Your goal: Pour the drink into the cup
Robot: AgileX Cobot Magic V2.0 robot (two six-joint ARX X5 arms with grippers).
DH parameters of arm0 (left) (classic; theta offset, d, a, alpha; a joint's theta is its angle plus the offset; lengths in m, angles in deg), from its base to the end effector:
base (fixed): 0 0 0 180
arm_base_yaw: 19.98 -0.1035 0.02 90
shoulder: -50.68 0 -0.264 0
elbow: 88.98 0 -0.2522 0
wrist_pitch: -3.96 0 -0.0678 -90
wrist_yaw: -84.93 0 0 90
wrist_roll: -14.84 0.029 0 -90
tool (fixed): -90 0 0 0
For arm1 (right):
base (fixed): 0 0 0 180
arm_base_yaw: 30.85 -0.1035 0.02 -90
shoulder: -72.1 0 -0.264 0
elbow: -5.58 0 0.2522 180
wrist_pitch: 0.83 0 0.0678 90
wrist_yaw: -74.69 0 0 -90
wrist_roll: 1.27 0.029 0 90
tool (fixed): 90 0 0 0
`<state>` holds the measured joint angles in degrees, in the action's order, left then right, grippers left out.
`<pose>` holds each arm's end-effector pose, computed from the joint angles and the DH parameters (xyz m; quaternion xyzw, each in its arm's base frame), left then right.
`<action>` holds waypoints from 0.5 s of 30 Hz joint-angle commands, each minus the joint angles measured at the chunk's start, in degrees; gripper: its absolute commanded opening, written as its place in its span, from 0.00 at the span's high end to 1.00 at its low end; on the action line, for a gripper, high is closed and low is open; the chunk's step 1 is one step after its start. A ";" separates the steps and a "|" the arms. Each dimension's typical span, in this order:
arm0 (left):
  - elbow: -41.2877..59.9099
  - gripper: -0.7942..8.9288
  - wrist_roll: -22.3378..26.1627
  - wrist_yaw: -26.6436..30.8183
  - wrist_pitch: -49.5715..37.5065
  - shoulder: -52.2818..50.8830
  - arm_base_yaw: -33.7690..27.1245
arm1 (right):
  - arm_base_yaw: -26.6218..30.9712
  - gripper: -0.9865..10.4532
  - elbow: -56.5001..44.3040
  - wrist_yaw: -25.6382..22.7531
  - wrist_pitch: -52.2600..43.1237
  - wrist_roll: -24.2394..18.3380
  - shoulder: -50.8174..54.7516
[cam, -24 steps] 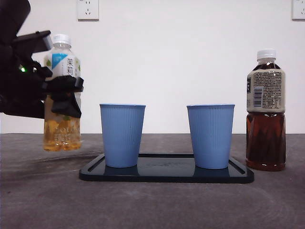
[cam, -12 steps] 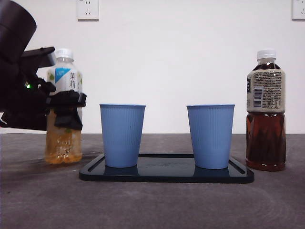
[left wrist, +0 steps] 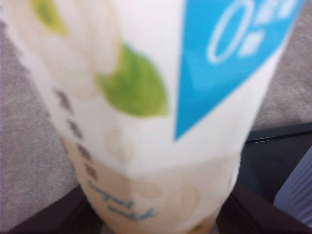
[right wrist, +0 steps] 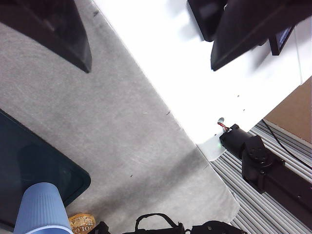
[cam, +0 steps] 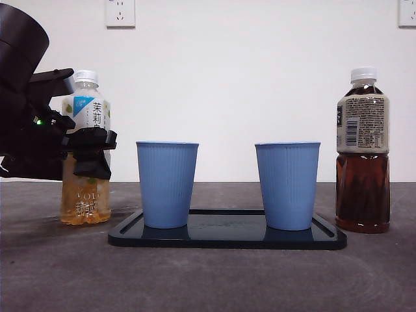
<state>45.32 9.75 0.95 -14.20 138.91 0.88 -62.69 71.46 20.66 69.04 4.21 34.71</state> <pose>0.2681 -0.0989 0.1570 0.0060 0.2107 -0.1170 0.9705 0.0763 0.0674 0.3238 0.0498 0.3776 0.5044 0.7749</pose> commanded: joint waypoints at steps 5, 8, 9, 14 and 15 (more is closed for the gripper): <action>-0.87 0.56 0.02 0.00 2.32 0.63 0.31 | -0.39 0.58 0.81 0.07 -0.35 0.50 -0.33; -0.87 0.56 -0.09 0.00 3.69 0.57 0.33 | -0.39 0.58 0.81 0.07 -0.35 0.50 -0.33; -0.87 0.56 -0.17 0.00 4.13 0.52 0.37 | -0.39 0.58 0.81 0.07 -0.35 0.50 -0.33; -0.87 0.44 -0.37 0.00 5.79 0.52 0.44 | -0.39 0.58 0.81 0.07 -0.35 0.46 -0.33; -0.87 0.43 -0.42 0.00 5.88 0.50 0.44 | -0.39 0.58 0.81 0.07 -0.35 0.46 -0.33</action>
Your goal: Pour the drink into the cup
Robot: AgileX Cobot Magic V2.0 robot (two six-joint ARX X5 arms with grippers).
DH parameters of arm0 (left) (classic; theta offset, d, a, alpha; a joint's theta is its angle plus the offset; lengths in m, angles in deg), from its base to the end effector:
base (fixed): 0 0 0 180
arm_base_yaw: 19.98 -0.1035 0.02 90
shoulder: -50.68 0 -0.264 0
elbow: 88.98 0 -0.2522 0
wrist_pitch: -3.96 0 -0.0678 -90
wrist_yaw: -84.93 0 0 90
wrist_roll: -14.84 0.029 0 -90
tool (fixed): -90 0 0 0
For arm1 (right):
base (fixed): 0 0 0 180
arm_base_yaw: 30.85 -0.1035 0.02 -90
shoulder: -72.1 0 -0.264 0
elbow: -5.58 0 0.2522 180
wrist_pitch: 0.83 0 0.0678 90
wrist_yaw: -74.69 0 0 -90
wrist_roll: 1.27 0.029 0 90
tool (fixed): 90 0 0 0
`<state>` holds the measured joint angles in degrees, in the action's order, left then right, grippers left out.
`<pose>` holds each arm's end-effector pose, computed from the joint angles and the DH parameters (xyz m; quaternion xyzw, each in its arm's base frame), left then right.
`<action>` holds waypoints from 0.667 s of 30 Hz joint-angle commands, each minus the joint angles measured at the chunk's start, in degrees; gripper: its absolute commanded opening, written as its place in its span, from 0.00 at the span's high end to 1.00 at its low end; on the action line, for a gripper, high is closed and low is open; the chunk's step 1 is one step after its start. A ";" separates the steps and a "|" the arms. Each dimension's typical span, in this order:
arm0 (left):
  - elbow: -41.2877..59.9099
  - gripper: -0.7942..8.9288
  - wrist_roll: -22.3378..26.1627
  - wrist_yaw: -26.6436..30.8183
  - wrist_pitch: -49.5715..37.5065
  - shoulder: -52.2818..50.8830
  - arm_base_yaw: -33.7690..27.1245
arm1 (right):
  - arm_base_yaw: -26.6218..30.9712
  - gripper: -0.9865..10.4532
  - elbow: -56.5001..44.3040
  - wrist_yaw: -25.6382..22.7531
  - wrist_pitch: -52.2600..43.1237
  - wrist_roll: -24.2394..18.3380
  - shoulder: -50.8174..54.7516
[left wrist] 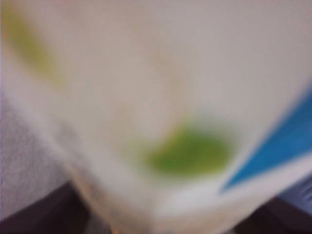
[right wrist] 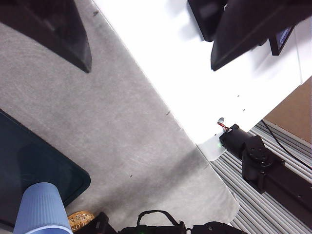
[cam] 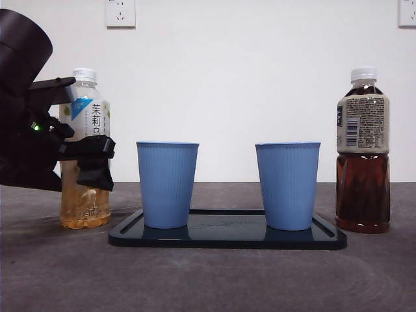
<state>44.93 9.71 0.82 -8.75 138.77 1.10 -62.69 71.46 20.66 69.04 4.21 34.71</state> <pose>0.2651 -0.0990 0.1513 0.0160 0.2513 -0.1167 0.9607 0.0763 0.0674 0.3238 0.0498 0.3776 0.5044 0.7749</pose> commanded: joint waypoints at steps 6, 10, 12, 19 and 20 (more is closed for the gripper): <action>-0.50 0.43 -0.55 0.13 3.10 -1.16 0.28 | -0.39 0.58 0.81 0.04 -0.37 0.09 -0.33; -0.50 0.43 -0.55 0.13 6.58 -4.28 0.28 | -0.39 0.58 0.81 0.00 -0.44 -0.17 -0.33; -0.50 0.43 -0.55 0.13 8.61 -6.43 0.31 | -0.39 0.58 0.81 -0.04 -0.57 -0.22 -0.33; -0.50 0.44 -1.16 0.13 18.60 -17.16 0.44 | -0.39 0.58 0.81 -2.21 -1.42 -0.48 -0.35; -0.50 0.44 -1.88 0.13 20.28 -19.04 0.55 | -0.39 0.58 0.81 -2.71 -1.73 -0.50 -0.35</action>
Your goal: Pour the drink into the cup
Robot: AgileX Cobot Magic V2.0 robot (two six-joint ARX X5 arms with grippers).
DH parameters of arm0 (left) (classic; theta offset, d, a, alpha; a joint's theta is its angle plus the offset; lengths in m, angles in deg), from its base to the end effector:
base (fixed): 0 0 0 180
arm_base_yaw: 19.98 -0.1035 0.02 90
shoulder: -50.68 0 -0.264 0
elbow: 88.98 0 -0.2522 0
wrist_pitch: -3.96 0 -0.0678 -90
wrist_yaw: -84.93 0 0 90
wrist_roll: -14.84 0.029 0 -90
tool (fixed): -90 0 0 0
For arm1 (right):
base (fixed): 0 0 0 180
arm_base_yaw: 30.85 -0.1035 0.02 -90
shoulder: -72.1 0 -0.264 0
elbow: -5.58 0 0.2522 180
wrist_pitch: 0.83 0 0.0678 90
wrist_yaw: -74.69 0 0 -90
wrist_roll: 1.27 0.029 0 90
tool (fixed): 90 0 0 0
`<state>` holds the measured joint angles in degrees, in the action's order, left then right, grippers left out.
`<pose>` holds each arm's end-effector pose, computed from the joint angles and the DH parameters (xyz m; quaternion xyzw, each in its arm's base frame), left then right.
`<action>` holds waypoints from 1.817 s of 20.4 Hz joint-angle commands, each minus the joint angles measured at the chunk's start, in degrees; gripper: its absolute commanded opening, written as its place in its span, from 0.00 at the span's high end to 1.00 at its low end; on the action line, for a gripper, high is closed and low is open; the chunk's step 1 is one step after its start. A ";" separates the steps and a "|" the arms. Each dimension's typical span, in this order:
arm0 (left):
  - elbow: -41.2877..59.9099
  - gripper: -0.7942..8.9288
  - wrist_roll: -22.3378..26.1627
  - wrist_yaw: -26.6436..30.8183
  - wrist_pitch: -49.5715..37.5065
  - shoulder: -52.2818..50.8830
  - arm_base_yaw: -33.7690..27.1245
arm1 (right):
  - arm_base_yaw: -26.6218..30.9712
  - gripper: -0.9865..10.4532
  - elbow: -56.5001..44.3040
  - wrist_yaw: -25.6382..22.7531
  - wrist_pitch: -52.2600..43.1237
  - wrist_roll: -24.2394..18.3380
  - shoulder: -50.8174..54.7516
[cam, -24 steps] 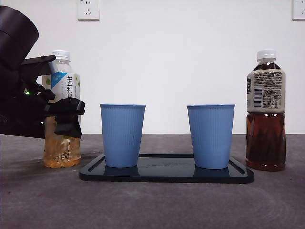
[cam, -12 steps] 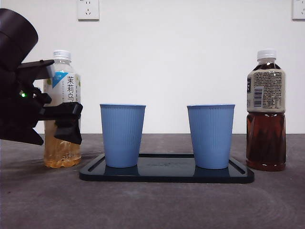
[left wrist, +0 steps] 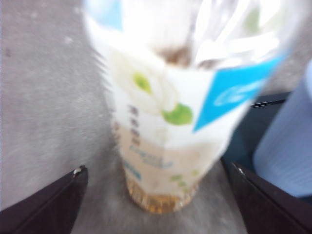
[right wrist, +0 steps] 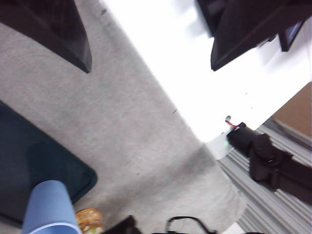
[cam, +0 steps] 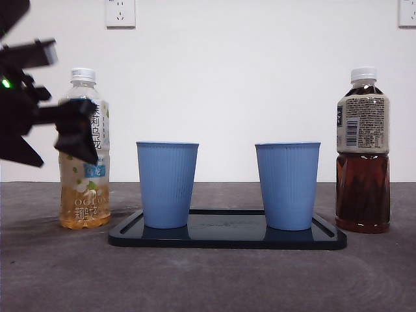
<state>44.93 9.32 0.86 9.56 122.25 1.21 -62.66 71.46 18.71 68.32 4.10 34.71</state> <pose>0.2314 -0.0865 0.1956 0.0168 0.2663 -0.1152 0.9568 0.0778 0.0673 0.3243 0.0436 0.3709 0.4927 0.7860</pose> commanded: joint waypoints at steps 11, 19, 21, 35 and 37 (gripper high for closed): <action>-0.94 0.44 -1.70 -3.78 20.79 -22.43 2.21 | -0.42 0.58 0.81 -5.86 -3.10 -0.52 -0.37; -3.89 0.44 -3.10 -22.93 33.86 -33.29 2.56 | -0.42 0.58 0.81 -15.19 -3.04 0.20 -0.37; -5.11 0.44 -4.13 -26.10 36.30 -35.01 2.56 | -0.42 0.58 0.81 -18.25 -2.95 0.63 -0.37; -8.41 0.55 -6.80 -28.76 43.34 -40.96 2.56 | -0.39 0.61 0.79 -31.21 -2.62 3.23 -0.37; -8.41 0.77 -6.80 -28.79 43.19 -40.96 2.56 | -0.39 0.81 0.79 -31.21 -2.62 3.21 -0.37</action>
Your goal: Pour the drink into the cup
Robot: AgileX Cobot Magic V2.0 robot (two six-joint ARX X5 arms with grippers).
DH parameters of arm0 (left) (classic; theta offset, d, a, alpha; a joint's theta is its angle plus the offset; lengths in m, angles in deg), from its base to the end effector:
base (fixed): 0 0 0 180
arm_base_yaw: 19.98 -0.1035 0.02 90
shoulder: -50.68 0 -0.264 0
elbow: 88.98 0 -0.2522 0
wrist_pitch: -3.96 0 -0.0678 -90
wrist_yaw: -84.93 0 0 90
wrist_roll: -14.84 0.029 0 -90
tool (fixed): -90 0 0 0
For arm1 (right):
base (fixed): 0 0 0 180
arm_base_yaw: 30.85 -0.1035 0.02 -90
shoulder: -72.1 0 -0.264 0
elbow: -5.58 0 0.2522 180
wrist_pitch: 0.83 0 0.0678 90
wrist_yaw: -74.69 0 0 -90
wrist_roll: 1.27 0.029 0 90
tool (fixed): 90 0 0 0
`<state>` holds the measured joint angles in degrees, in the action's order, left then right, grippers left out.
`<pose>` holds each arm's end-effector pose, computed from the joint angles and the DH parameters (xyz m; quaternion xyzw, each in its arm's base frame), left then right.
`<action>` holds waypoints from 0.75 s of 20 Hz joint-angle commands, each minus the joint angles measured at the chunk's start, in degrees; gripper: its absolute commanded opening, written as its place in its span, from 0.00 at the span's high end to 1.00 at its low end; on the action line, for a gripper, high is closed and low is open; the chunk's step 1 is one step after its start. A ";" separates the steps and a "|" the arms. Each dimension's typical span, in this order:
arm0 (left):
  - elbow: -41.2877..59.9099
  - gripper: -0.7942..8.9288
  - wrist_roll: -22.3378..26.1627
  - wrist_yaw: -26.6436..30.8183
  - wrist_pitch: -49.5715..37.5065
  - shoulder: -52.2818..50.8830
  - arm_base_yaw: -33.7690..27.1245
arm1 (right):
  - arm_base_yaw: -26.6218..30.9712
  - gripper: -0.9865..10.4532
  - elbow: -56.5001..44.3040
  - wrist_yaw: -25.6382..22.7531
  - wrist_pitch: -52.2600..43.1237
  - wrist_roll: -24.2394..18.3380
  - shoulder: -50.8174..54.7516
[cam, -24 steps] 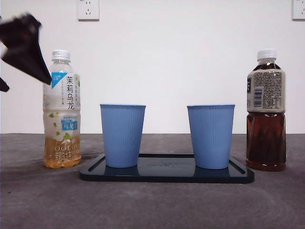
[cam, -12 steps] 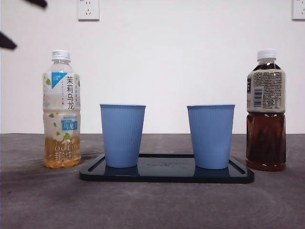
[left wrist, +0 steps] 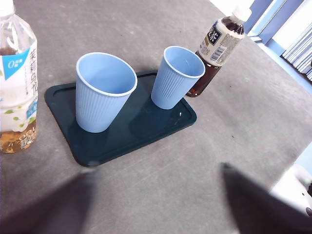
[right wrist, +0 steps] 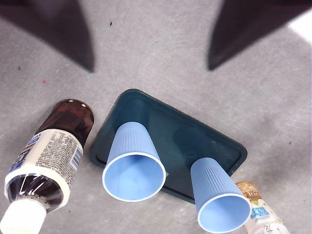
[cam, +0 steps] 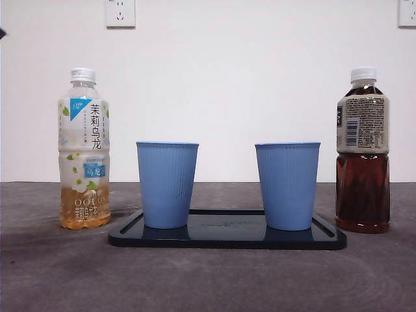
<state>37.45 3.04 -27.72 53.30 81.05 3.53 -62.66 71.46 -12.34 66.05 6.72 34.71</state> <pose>0.0954 -0.0537 0.2947 -0.0904 0.2642 -0.3566 0.8916 0.0908 0.0581 0.3240 -0.0189 0.3373 0.2594 0.9048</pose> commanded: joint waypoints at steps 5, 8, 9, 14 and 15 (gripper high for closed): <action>-0.94 0.91 -0.52 -0.17 -0.48 0.24 0.24 | -0.42 0.91 0.79 0.00 -0.37 0.85 -0.35; -0.94 0.91 -0.50 -0.17 -0.63 0.24 0.24 | -0.42 0.91 0.79 -0.02 -0.44 1.01 -0.31; -0.94 0.91 -0.50 -0.17 -0.68 0.24 0.24 | -0.42 0.91 0.79 -0.02 -0.44 1.01 -0.31; -0.94 0.91 -0.50 -0.17 -0.70 0.24 0.24 | -0.42 0.91 0.79 -0.02 -0.46 1.01 -0.31; -0.94 0.91 -0.50 -0.17 -0.68 0.24 0.24 | -0.42 0.91 0.79 -0.04 -0.44 1.01 -0.31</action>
<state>37.45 2.83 -27.72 53.28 81.05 3.53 -62.66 71.46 -12.32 66.05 7.14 34.69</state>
